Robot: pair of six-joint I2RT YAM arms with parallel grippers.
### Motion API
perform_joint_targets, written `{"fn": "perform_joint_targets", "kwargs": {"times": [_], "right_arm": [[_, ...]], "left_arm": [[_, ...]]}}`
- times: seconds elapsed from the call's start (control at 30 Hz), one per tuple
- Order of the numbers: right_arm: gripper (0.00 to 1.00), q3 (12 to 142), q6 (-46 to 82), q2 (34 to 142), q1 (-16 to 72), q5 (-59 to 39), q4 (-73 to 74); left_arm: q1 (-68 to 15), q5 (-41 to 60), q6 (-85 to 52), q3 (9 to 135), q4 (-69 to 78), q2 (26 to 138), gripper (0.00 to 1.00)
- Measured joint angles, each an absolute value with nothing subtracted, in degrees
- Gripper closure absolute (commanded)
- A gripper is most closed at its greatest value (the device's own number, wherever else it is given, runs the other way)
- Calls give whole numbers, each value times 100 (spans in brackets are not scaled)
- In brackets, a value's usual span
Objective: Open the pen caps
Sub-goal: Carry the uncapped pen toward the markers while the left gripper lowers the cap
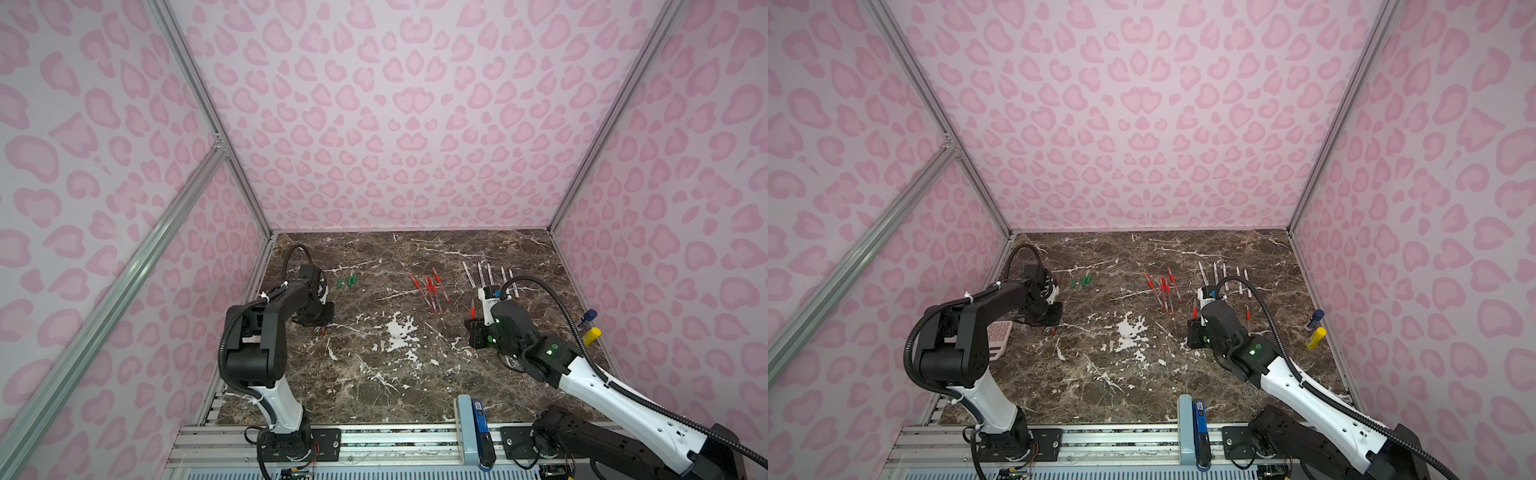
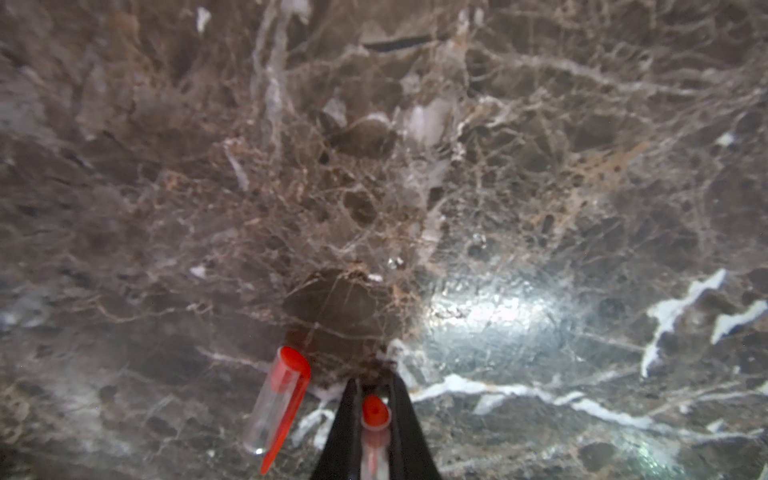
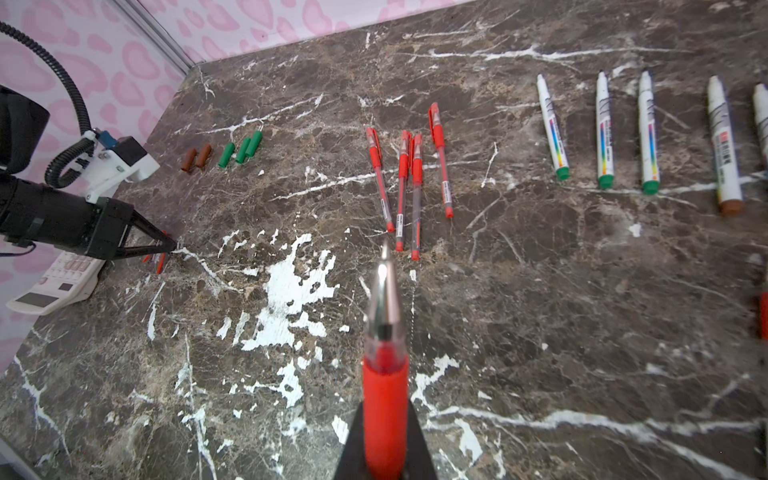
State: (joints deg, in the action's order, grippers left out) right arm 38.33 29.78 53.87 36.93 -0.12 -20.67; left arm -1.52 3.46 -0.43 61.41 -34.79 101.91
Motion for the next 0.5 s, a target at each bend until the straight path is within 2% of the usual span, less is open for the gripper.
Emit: {"fn": "perform_joint_targets", "kwargs": {"times": [0.13,0.37,0.5], "right_arm": [[100,3774,2939,5299,3594,-25,-2097],[100,3780,2888,5330,3205,-115,-2370],[100,3795,2823,5380,2891,-154,-2482]], "left_arm": [[-180,309,-49,6189,-3472,10230,70],[-281,228,-110,6189,-3546,10033,65],[-454,257,-115,6158,-3588,9612,55]]}}
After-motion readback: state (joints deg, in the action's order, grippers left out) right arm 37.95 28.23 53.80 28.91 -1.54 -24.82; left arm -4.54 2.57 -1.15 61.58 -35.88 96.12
